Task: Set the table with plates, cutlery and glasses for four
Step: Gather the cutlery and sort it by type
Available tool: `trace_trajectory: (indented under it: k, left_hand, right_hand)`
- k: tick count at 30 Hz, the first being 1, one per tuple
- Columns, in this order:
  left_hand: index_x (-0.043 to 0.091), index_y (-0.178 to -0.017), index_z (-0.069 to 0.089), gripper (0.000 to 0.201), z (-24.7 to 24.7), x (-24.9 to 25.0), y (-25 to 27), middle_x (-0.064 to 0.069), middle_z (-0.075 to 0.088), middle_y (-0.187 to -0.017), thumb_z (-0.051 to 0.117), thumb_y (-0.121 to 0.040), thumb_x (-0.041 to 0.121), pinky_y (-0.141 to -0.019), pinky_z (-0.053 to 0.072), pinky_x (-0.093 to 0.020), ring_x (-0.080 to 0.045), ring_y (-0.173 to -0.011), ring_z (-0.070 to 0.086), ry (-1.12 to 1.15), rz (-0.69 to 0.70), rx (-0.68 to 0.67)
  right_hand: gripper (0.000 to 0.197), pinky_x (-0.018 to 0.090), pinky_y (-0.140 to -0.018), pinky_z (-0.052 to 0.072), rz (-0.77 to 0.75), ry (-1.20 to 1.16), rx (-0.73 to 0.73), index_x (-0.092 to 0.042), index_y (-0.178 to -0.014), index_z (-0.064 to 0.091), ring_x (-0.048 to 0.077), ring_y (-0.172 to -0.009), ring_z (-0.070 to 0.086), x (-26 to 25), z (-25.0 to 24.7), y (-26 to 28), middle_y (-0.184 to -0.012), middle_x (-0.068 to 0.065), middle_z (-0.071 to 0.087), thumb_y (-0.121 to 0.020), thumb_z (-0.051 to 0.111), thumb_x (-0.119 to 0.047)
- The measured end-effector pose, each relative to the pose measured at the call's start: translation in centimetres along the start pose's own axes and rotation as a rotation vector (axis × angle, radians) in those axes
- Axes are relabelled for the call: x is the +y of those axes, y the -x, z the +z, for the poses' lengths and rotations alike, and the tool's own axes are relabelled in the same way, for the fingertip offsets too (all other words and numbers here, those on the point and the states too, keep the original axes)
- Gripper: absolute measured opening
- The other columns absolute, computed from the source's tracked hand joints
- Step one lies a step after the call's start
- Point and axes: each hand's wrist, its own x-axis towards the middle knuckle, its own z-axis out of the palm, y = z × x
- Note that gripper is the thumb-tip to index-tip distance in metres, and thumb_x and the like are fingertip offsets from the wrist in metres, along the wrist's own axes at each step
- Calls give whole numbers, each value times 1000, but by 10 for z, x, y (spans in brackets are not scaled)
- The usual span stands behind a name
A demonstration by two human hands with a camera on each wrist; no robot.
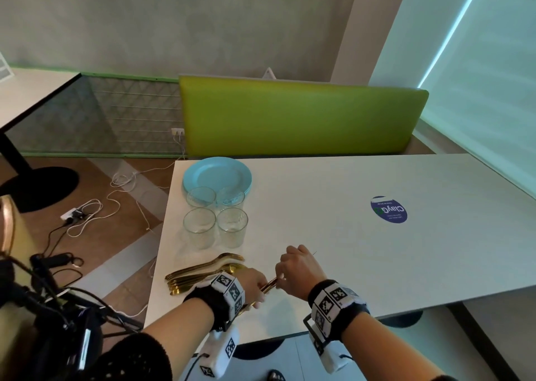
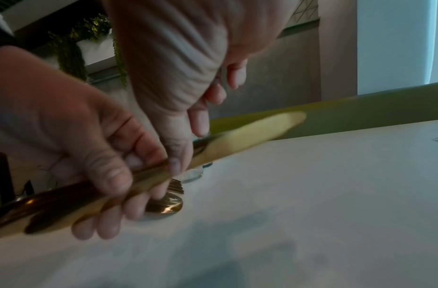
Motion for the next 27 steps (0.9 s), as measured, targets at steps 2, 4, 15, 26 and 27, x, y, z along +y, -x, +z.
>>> trace_trajectory:
  k: [2,4,15,26,27]
  left_hand:
    - [16,-68,47,23,-4,-9,11,5,42,-62,53,-90,16,-54,34,-20,-14,-60,45,-251,-11,15]
    - [12,-72,46,18,-6,-21,20,3,35,-59,50,-90,14,-52,28,-21,-19,-72,44,-370,-9,25]
    - [17,-90,40,9,-12,-84,44,11,28,-66,48,-94,14,-77,28,-18,-12,-93,42,-468,-136,126]
    - [9,-94,52,13,-12,-98,38,-3,55,-82,39,-97,14,-64,37,-20,-28,-103,60,-475,-116,194]
    - [11,-88,49,14,-12,-97,37,1,46,-72,38,-97,10,-55,32,-19,-27,-98,59,-406,-151,199]
  right_hand:
    - [35,14,-46,42,37,-35,2,-31,-38,63,4,-48,54,-1,-2,-2,-39,-13,52,-22,86,-51]
    - [35,14,-43,43,74,-48,20,-30,-38,62,5,-48,55,2,-5,-4,-40,-13,52,-20,88,-45]
    - [3,27,-69,52,155,-121,5,-14,-70,74,22,-85,63,9,-11,-2,-73,5,69,-68,75,-14]
    - [12,26,-76,48,188,-106,-8,-10,-85,74,22,-99,59,1,-20,-12,-88,7,70,-80,65,-16]
    - [14,30,-78,48,192,-122,-8,-7,-88,73,25,-103,59,0,-21,-13,-90,11,70,-82,61,-13]
